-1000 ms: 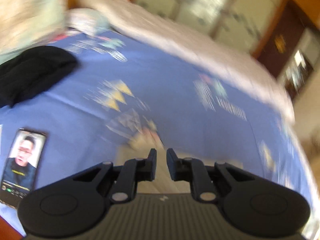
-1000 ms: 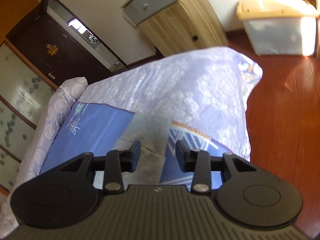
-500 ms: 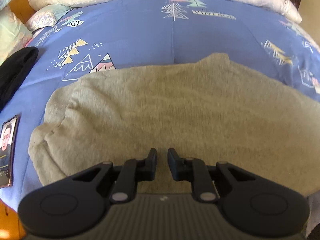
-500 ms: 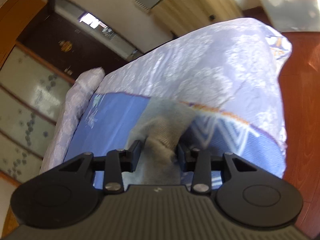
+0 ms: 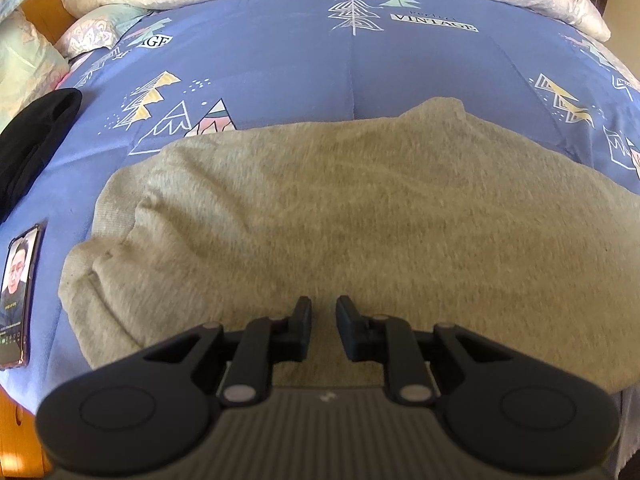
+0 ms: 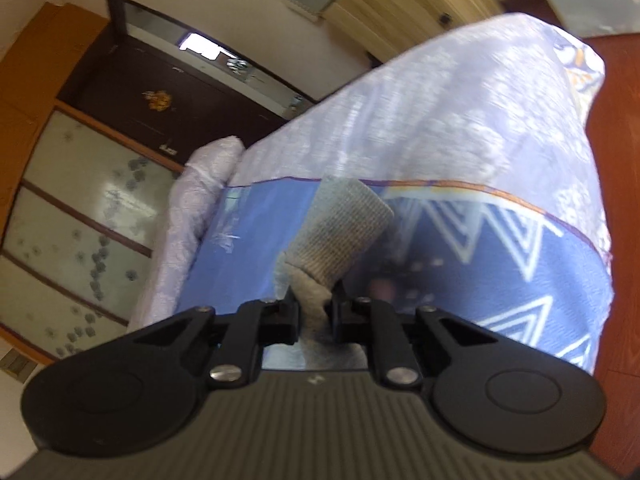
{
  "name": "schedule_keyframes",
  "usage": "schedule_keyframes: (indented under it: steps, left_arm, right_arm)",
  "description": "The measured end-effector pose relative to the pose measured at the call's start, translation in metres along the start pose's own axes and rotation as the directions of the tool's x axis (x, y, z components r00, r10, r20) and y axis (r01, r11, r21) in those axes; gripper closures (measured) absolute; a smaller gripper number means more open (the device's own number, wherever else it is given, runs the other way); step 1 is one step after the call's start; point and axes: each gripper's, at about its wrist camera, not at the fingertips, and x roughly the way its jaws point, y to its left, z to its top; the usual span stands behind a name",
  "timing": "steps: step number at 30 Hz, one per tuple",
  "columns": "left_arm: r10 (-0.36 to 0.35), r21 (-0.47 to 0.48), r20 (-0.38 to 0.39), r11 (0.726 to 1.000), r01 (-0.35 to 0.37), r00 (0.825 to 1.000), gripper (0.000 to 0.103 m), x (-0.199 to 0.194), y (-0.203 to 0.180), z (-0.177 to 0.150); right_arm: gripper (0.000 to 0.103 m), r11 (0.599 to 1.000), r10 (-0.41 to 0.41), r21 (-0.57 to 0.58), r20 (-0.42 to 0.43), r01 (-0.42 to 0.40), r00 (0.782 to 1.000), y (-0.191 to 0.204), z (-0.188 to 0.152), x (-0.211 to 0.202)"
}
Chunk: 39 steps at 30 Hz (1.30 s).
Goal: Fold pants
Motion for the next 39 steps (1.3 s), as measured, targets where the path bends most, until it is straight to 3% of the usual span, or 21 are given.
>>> schedule_keyframes:
  steps: [5, 9, 14, 21, 23, 24, 25, 27, 29, 32, 33, 35, 37, 39]
  left_arm:
    - [-0.018, -0.017, -0.005, 1.0, 0.018, 1.0, 0.086, -0.002, 0.003, 0.001]
    - [-0.133, -0.08, 0.025, 0.988, 0.135, 0.991, 0.077, -0.02, 0.014, 0.002]
    - [-0.292, -0.094, 0.084, 0.95, 0.299, 0.953, 0.069, -0.041, 0.02, 0.0]
    - [-0.453, -0.064, 0.081, 0.886, 0.459, 0.888, 0.065, -0.042, 0.012, 0.0]
    - [-0.483, -0.054, 0.065, 0.872, 0.486, 0.873, 0.061, -0.039, 0.005, 0.002]
    - [-0.495, -0.045, 0.055, 0.866, 0.498, 0.867, 0.058, -0.037, 0.0, 0.004]
    - [-0.504, -0.038, 0.046, 0.862, 0.506, 0.862, 0.057, -0.035, -0.005, 0.006]
    - [-0.523, -0.028, 0.025, 0.851, 0.524, 0.852, 0.05, -0.03, -0.016, 0.01]
    - [-0.547, -0.028, 0.003, 0.837, 0.547, 0.837, 0.045, -0.024, -0.026, 0.014]
    - [-0.567, -0.014, -0.032, 0.823, 0.567, 0.823, 0.038, -0.014, -0.047, 0.02]
    - [-0.562, -0.013, -0.044, 0.827, 0.562, 0.826, 0.03, -0.009, -0.052, 0.022]
    - [-0.561, -0.028, -0.072, 0.828, 0.561, 0.825, 0.027, 0.001, -0.063, 0.026]
    - [-0.575, -0.045, -0.103, 0.818, 0.574, 0.812, 0.038, 0.009, -0.074, 0.029]
    - [-0.557, -0.017, -0.122, 0.829, 0.559, 0.822, 0.076, 0.014, -0.09, 0.033]
  right_arm:
    - [0.087, 0.978, 0.092, -0.187, -0.003, -0.091, 0.996, 0.065, -0.018, -0.021]
    - [0.087, 0.916, 0.146, -0.367, -0.069, -0.161, 0.987, 0.121, -0.056, -0.029]
    - [0.087, 0.77, 0.144, -0.584, -0.23, -0.255, 0.962, 0.176, -0.143, -0.022]
    - [0.086, 0.508, 0.03, -0.758, -0.459, -0.409, 0.888, 0.211, -0.283, -0.002]
    - [0.079, 0.411, -0.018, -0.806, -0.475, -0.426, 0.88, 0.215, -0.311, -0.001]
    - [0.068, 0.375, -0.049, -0.815, -0.492, -0.441, 0.869, 0.215, -0.321, 0.002]
    - [0.056, 0.365, -0.064, -0.812, -0.509, -0.455, 0.858, 0.215, -0.32, 0.006]
    - [0.042, 0.385, -0.046, -0.777, -0.554, -0.497, 0.831, 0.217, -0.308, 0.008]
    - [0.037, 0.4, -0.004, -0.761, -0.559, -0.511, 0.829, 0.213, -0.293, -0.004]
    - [0.037, 0.431, 0.043, -0.755, -0.53, -0.494, 0.847, 0.207, -0.264, -0.014]
    - [0.037, 0.457, 0.052, -0.755, -0.504, -0.47, 0.862, 0.204, -0.252, -0.015]
    - [0.037, 0.524, 0.05, -0.75, -0.445, -0.403, 0.894, 0.193, -0.23, -0.019]
    - [0.037, 0.613, 0.029, -0.723, -0.383, -0.319, 0.923, 0.176, -0.202, -0.018]
    - [0.037, 0.713, -0.011, -0.664, -0.334, -0.227, 0.943, 0.158, -0.173, -0.009]
